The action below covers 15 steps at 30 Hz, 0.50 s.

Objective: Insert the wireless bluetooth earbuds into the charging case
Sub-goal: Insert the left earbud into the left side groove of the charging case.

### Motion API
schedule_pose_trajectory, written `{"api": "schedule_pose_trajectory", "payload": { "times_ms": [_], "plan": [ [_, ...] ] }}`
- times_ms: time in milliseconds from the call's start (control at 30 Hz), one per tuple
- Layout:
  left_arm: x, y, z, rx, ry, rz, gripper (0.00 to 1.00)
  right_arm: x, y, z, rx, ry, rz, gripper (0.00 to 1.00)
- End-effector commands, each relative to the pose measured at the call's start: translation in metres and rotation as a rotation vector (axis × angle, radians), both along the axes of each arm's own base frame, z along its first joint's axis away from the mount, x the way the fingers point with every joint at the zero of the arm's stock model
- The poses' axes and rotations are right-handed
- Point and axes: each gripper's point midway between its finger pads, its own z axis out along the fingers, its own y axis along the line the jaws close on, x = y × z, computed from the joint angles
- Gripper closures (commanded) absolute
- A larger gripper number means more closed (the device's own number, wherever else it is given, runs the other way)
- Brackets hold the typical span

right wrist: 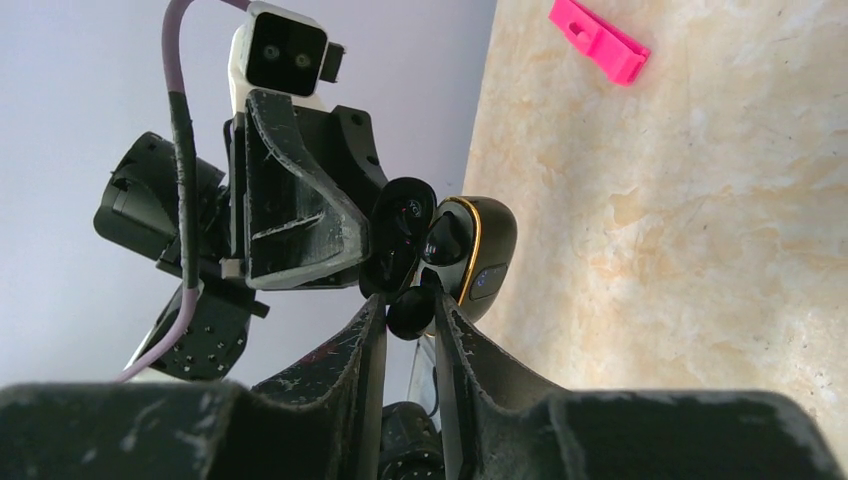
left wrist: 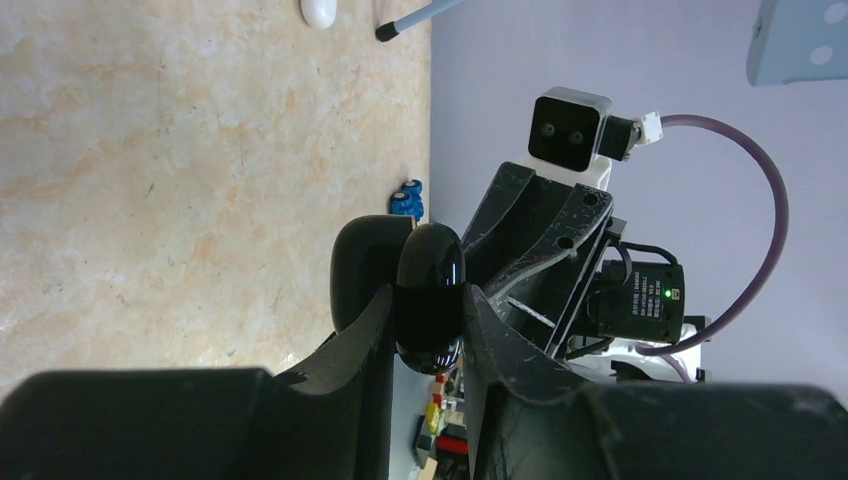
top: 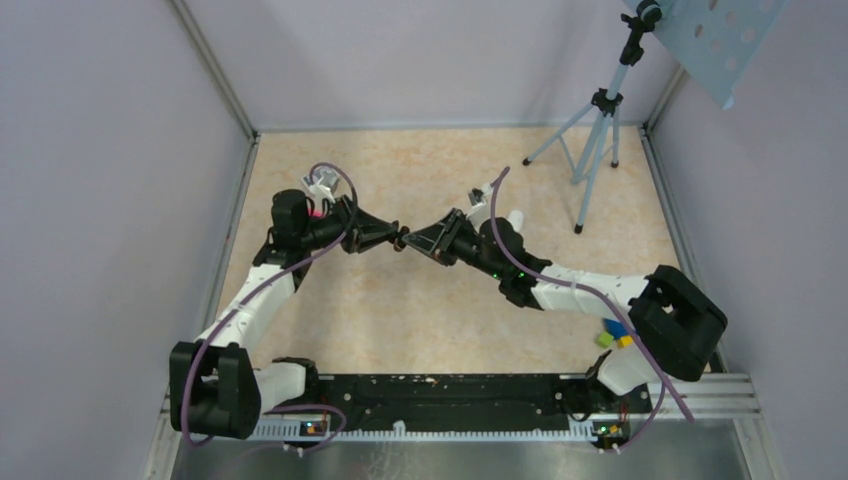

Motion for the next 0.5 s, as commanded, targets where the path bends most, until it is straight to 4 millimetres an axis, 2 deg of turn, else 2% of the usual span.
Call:
{"api": "schedule_pose_trajectory", "payload": {
  "times_ms": [0, 200, 233, 333, 367, 467],
  "plan": [
    [-0.005, -0.004, 0.034, -0.055, -0.123, -0.047, 1.00, 0.001, 0.000, 0.001, -0.051, -0.020, 0.000, 0.76],
    [-0.006, -0.003, 0.032, -0.047, -0.126, -0.050, 1.00, 0.002, 0.004, 0.006, -0.080, -0.048, 0.010, 0.73],
    [-0.006, -0.003, 0.032, -0.047, -0.125, -0.050, 1.00, 0.002, 0.004, 0.006, -0.091, -0.053, 0.009, 0.70],
    [-0.005, -0.002, 0.031, -0.046, -0.126, -0.045, 1.00, 0.000, 0.002, 0.012, -0.106, -0.072, 0.001, 0.48],
    [-0.005, -0.001, 0.031, -0.046, -0.126, -0.044, 1.00, 0.000, 0.000, 0.013, -0.112, -0.077, -0.005, 0.44],
    [-0.004, 0.000, 0.031, -0.045, -0.126, -0.044, 1.00, 0.000, -0.006, 0.016, -0.131, -0.088, -0.020, 0.42]
  ]
}}
